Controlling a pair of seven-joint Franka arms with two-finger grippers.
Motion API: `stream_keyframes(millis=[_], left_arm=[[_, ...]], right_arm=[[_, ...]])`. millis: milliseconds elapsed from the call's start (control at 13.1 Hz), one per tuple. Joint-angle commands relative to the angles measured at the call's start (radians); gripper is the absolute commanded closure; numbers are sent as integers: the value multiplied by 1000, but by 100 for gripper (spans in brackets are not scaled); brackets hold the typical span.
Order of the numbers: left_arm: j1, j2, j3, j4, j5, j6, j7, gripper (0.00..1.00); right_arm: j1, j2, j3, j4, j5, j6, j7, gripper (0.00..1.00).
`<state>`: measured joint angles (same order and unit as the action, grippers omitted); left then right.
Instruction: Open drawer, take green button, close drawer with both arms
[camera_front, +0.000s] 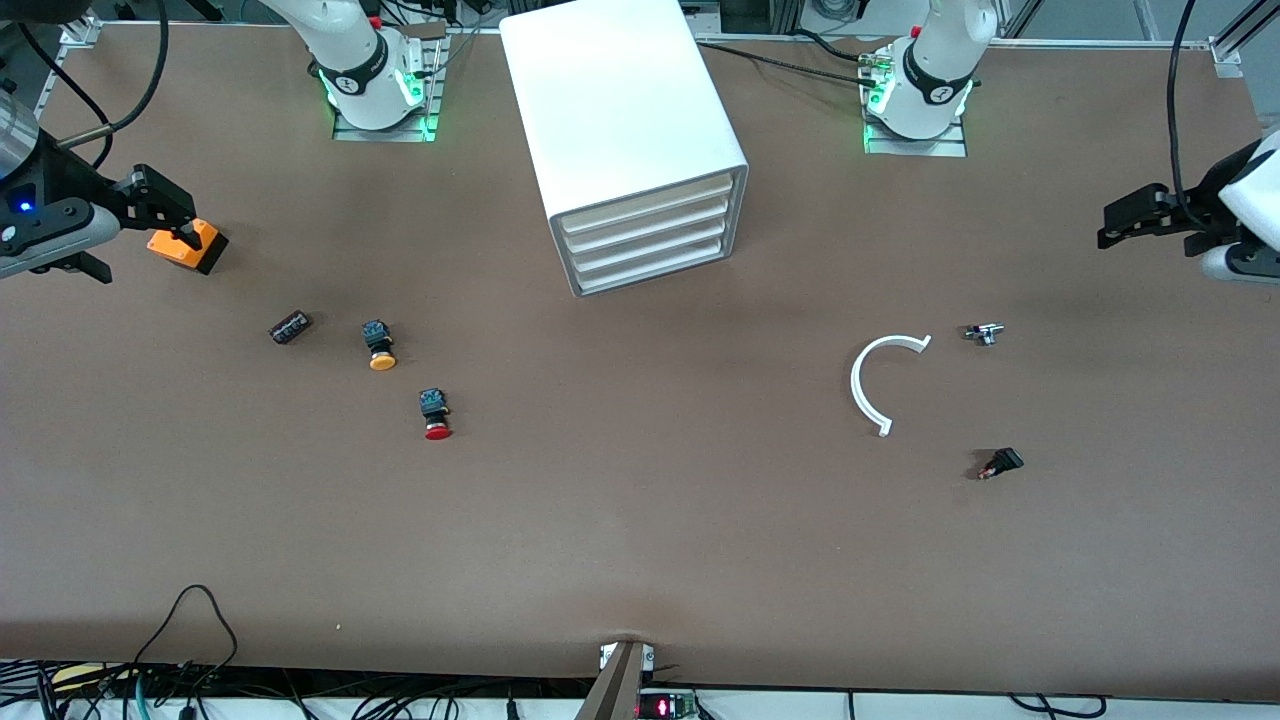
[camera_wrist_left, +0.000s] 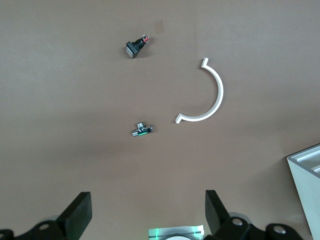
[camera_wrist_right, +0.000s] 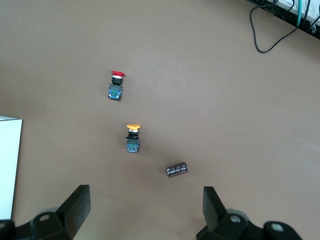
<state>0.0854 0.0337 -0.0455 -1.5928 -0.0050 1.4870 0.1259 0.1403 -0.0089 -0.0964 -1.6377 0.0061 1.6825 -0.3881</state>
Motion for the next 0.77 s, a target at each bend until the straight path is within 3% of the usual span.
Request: stream_keyframes(millis=[0, 306, 536, 689], left_arm=[[-3, -1, -5, 2, 2, -16, 12, 0], [11, 2, 4, 1, 2, -31, 23, 0], [-9, 73, -33, -4, -27, -50, 96, 0], [-10, 156, -51, -1, -139, -96, 171, 0]], right_arm=[[-10, -3, 9, -5, 12, -9, 33, 0], [-7, 7, 9, 18, 15, -10, 58, 0], [-5, 6, 10, 18, 17, -15, 95, 0], [-7, 6, 10, 16, 17, -46, 156, 0]])
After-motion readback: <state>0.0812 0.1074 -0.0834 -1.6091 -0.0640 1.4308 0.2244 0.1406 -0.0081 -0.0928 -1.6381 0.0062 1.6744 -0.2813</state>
